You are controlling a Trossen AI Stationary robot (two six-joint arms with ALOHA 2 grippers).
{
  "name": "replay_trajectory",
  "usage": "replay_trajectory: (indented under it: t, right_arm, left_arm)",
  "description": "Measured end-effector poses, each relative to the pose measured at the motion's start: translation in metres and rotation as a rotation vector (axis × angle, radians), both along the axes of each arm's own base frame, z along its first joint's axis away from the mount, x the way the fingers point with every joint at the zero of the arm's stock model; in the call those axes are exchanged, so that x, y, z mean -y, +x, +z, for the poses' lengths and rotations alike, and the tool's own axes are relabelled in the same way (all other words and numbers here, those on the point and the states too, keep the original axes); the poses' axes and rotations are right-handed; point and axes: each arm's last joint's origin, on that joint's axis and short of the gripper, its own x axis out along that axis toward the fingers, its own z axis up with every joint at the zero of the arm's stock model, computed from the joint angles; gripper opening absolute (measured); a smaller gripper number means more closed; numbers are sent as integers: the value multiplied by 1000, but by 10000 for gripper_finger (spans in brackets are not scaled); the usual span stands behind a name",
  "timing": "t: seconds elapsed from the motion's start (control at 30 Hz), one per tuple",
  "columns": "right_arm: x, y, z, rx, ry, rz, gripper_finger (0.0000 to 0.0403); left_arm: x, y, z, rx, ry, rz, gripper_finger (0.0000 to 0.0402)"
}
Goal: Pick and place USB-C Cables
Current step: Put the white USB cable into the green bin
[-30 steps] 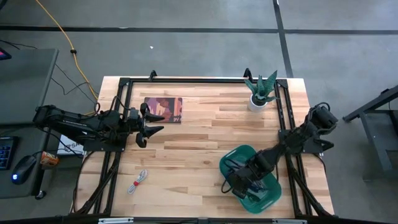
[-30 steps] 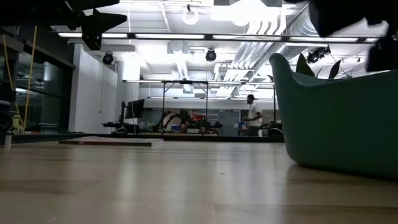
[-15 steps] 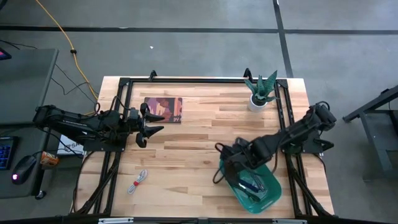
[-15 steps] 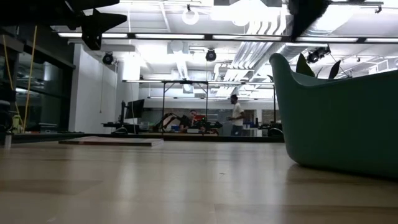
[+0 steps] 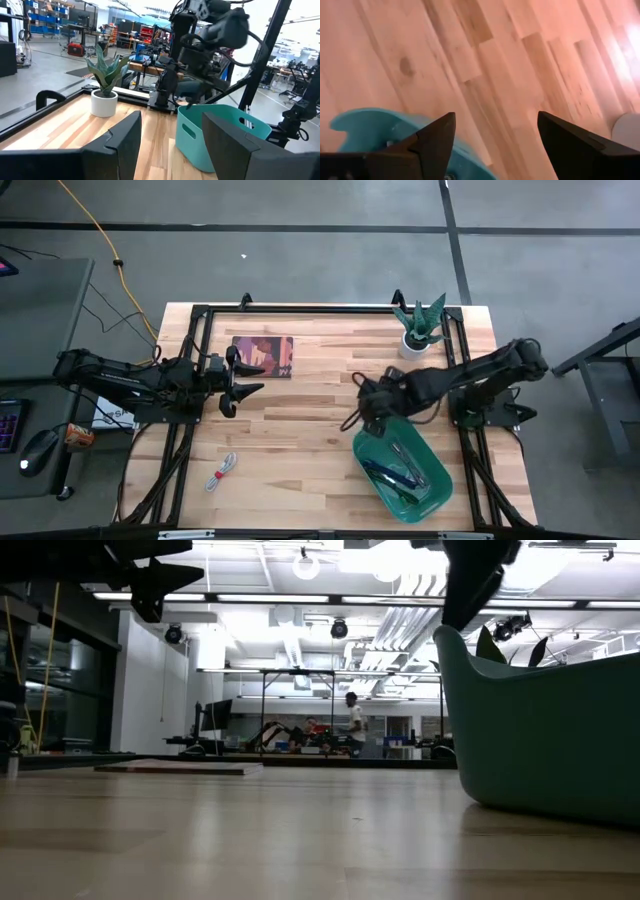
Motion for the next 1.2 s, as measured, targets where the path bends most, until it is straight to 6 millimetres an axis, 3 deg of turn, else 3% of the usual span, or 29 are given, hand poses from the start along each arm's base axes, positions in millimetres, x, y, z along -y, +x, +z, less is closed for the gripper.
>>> replay_trajectory:
  t: [0.13,0.23,0.43,0.6,0.8,1.2]
  right_arm:
    - [11,-27,-6,101,15,-44,273]
    - [17,-45,-19,287,18,-61,273]
    - [26,-54,-40,813,-19,101,273]
    - [29,-60,-40,1119,-143,259,273]
    - [28,-60,-35,1153,-263,364,273]
    - [28,-60,-35,1169,-188,313,273]
  left_arm:
    - [0,0,0,0,0,0,188]
    - [0,0,0,0,0,0,188]
    - [0,0,0,0,0,0,188]
    - [0,0,0,0,0,0,188]
    - [0,0,0,1,0,0,188]
    - [-1,0,0,1,-3,20,188]
